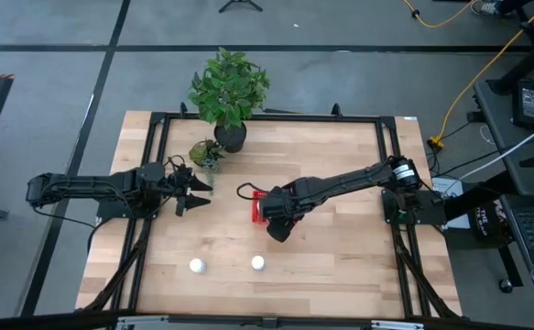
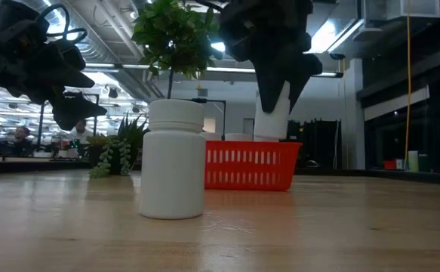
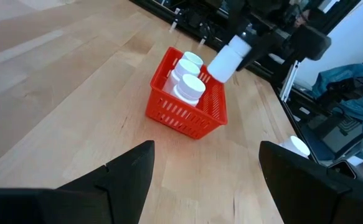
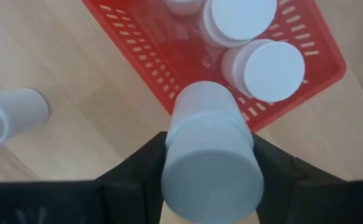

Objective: Pick and place pill bottles into a basket
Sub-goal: Put the white pill bottle into the red bin

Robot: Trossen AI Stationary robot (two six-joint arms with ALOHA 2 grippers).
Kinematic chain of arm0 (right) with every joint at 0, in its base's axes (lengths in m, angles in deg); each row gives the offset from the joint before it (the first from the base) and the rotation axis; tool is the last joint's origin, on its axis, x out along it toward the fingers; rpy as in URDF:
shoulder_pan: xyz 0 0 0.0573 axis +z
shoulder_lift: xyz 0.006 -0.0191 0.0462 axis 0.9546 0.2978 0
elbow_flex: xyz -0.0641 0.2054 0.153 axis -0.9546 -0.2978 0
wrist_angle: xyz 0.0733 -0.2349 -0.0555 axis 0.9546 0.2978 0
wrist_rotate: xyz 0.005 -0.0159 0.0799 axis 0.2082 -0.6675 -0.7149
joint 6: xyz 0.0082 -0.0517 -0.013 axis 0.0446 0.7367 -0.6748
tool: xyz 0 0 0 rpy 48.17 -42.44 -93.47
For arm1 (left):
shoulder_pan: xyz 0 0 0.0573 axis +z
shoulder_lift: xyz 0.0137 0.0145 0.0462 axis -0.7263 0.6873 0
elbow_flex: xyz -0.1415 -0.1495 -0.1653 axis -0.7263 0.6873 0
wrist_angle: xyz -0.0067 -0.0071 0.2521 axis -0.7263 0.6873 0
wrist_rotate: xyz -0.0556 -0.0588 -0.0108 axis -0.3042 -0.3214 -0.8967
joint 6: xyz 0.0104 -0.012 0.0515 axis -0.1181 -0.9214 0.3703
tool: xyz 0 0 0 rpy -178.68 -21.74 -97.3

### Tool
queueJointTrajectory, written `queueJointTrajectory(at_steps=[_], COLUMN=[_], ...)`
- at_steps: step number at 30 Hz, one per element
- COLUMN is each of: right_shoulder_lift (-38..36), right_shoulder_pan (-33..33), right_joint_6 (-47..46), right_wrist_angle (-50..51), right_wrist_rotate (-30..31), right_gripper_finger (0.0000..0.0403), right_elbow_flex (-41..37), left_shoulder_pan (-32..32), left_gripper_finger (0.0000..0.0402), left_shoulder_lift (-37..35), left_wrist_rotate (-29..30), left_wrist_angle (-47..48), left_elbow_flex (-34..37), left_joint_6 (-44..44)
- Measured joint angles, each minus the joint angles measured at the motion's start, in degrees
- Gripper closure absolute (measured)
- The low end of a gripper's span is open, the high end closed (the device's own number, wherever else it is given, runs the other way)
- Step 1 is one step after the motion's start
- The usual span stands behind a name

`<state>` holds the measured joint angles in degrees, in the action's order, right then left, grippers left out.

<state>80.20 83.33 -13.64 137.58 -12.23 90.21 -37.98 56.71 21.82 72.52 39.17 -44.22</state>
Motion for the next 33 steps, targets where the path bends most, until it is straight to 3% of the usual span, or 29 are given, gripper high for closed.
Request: queueJointTrajectory(at_steps=[33], right_shoulder_lift=[-0.07], right_shoulder_pan=[-2.67], right_joint_6=[1.27], right_wrist_angle=[-3.71], right_wrist_rotate=[-0.04], right_gripper_finger=[0.0232], right_elbow_flex=[-3.84], left_shoulder_pan=[0.00], left_gripper_finger=[0.0121], left_shoulder_lift=[-0.01], left_wrist_rotate=[-0.07], left_wrist_angle=[-0.01], left_elbow_flex=[0.00], left_joint_6=[-0.01])
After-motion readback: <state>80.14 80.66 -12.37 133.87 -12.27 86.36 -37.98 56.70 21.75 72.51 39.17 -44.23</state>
